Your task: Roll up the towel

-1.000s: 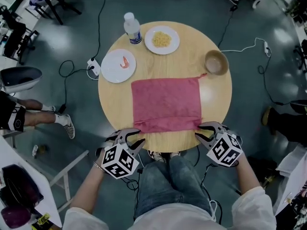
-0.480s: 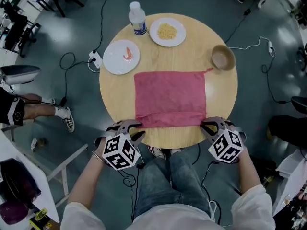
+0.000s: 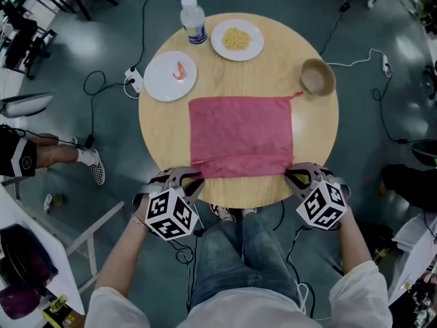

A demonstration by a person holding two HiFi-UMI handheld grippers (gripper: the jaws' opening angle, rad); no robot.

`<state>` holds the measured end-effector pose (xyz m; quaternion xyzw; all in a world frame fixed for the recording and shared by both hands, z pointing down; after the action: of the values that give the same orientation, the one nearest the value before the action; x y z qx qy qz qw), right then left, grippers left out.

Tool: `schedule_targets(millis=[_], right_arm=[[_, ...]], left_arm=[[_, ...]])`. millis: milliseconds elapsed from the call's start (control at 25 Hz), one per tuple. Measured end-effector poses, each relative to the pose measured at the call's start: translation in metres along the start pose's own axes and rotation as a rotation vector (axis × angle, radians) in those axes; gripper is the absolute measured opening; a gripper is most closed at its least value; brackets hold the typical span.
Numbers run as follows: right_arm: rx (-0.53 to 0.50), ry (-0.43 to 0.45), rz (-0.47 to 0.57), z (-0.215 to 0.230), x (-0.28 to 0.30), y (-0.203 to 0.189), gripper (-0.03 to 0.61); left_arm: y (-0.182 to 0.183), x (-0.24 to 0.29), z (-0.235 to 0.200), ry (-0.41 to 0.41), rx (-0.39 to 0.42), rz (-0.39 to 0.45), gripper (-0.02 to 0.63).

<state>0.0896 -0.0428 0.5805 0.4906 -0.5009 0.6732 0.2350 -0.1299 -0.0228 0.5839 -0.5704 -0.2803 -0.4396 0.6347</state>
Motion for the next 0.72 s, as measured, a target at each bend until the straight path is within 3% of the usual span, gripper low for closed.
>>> schedule_targets(millis=[320, 720], right_arm=[[0.008, -0.027, 0.016, -0.001, -0.001, 0.0, 0.015], [0.023, 0.032, -0.025, -0.033, -0.011, -0.014, 0.011]], left_arm=[[0.001, 0.0, 0.0, 0.055, -0.013, -0.015, 0.026], [0.001, -0.014, 0.033, -0.013, -0.046, -0.008, 0.024]])
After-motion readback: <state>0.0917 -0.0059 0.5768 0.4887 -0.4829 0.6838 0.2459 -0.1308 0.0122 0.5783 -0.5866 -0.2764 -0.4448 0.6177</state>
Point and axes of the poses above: the fingertips, and each gripper's own axes: x forward along the fingers, z to its right, y out of its top, the point moved 1 cm from there along -x, backward along the fingers, and after that the axes turned 14 degrees about x, right-handed, at the moved point
